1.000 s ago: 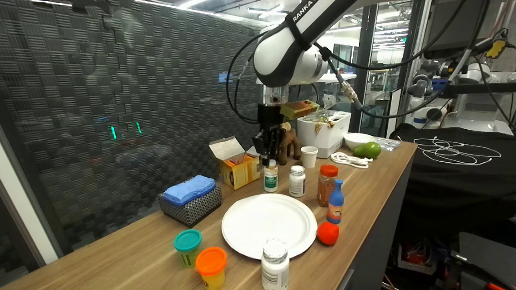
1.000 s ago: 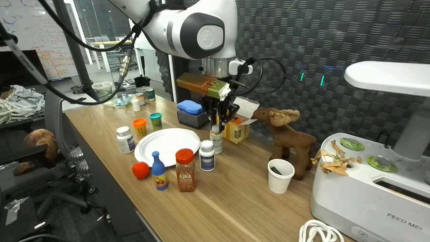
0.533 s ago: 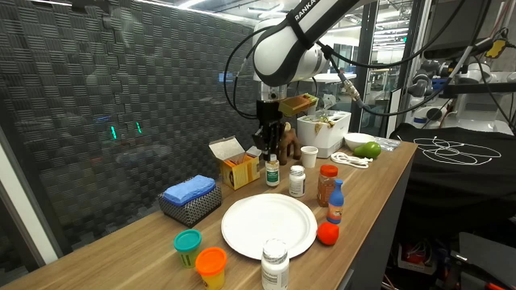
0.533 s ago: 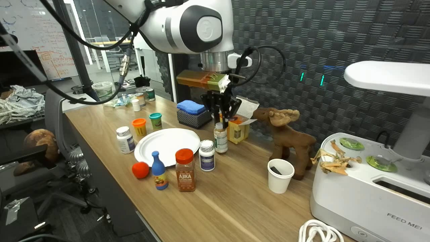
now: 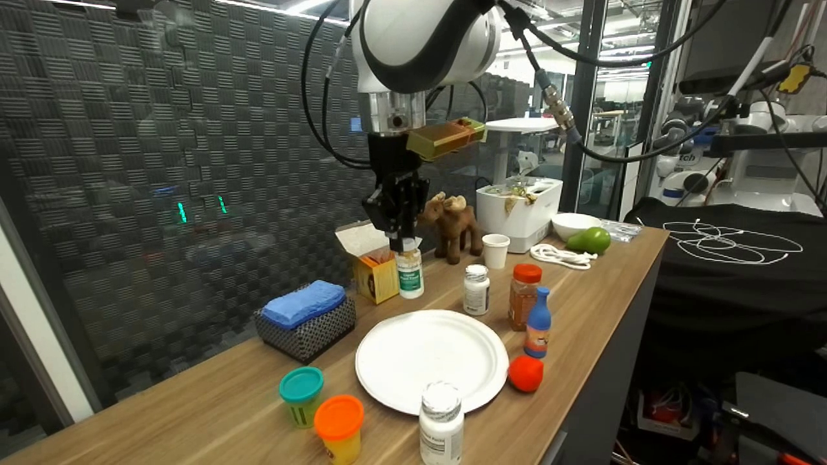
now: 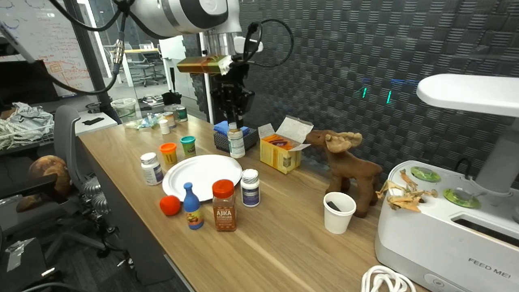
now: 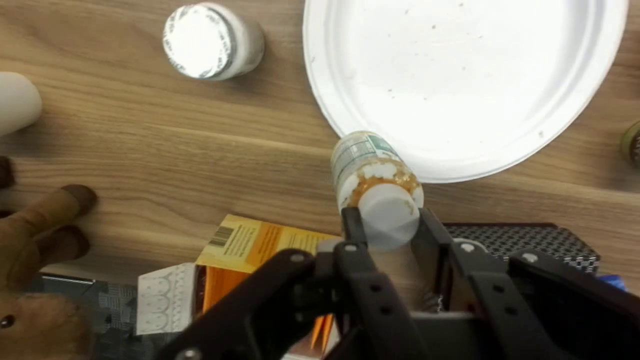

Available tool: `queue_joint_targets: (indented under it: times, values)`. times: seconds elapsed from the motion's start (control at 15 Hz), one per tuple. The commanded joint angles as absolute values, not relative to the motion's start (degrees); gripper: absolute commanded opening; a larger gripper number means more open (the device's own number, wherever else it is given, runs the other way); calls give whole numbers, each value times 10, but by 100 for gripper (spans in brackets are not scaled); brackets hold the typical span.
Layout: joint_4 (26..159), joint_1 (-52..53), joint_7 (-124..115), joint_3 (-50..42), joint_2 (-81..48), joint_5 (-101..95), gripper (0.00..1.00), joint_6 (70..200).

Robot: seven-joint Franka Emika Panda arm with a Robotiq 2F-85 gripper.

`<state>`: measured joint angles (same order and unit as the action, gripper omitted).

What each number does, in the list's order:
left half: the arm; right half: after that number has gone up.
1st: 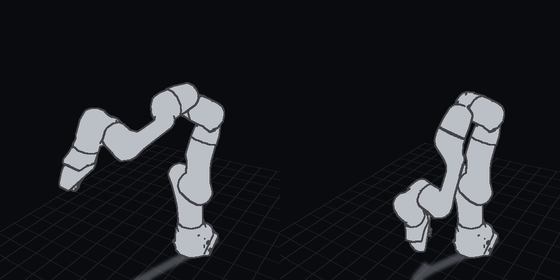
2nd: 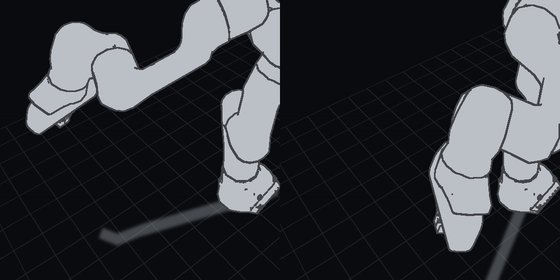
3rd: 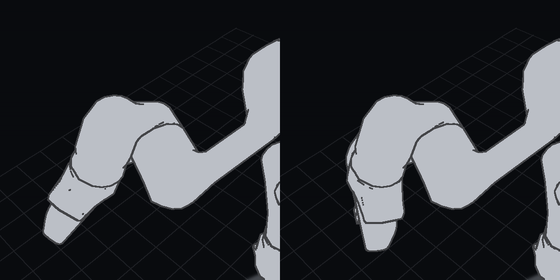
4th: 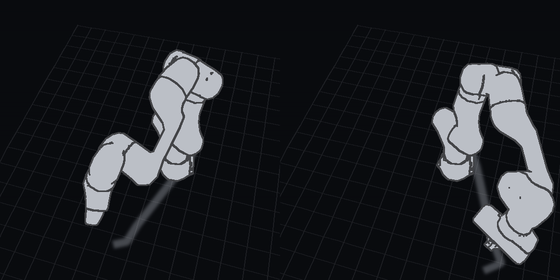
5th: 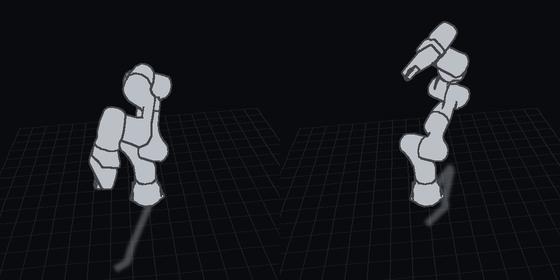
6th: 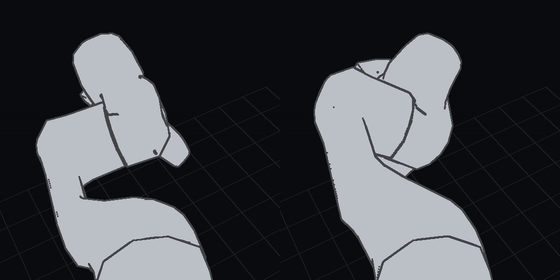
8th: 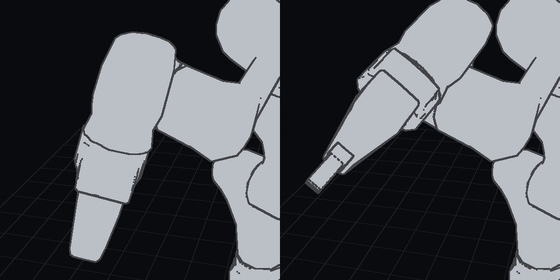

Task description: Put the bottles and the orange plushie surrounding the white plate on the white plate

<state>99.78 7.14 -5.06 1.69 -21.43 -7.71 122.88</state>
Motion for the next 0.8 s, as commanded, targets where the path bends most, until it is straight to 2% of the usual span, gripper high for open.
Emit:
queue_joint_targets:
  times: [0.0, 0.73]
  values:
    - [1026, 80, -71, 30, -186, -63, 8, 1199]
    - [1099, 64, -42, 46, -192, 12, 7, 1312]
